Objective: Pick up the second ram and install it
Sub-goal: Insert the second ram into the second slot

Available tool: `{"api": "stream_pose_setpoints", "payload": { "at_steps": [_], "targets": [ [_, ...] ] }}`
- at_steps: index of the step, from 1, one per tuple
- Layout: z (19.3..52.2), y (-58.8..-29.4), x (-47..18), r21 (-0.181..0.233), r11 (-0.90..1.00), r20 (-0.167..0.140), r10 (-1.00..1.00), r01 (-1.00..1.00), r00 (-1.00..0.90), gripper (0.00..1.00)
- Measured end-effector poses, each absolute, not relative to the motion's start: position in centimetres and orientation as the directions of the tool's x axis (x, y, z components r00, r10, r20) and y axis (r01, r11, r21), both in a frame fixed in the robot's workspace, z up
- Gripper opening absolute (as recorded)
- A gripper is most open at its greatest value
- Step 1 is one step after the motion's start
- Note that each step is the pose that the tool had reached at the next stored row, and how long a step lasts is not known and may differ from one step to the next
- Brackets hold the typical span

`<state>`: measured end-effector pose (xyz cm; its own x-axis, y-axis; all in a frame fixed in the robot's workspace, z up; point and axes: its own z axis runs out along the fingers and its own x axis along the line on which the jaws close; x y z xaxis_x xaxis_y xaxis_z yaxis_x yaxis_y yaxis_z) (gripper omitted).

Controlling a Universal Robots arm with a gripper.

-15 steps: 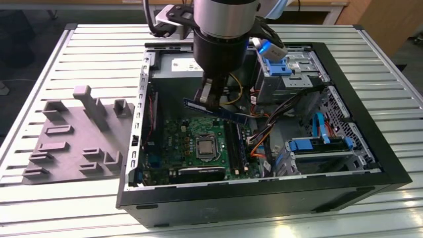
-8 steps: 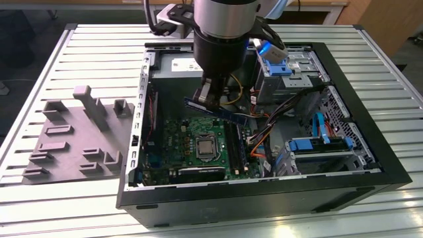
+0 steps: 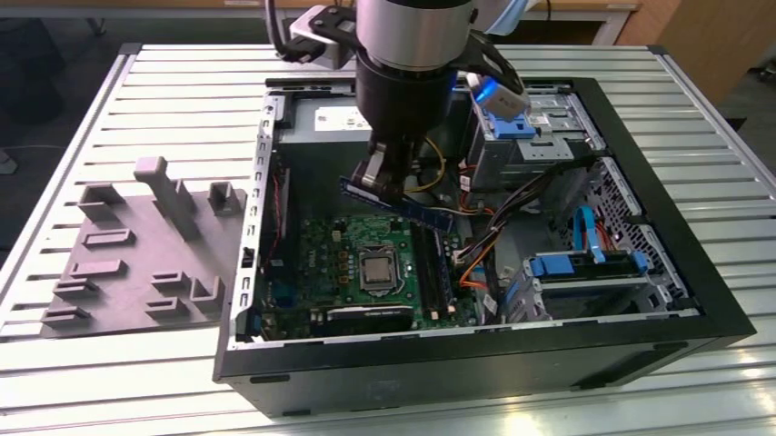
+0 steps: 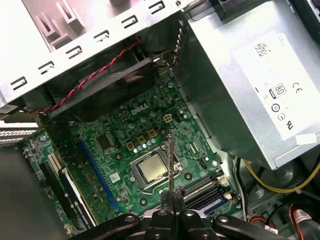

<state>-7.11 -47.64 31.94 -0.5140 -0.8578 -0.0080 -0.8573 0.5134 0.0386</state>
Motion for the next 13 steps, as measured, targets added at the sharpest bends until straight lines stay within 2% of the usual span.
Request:
{"api": "stream_pose_setpoints", "payload": {
  "at_steps": [13],
  "targets": [
    [31.93,-47.64,-7.06,0.037,0.591,-0.006,-0.806,-0.806,-0.591,0.12]
  ]
}}
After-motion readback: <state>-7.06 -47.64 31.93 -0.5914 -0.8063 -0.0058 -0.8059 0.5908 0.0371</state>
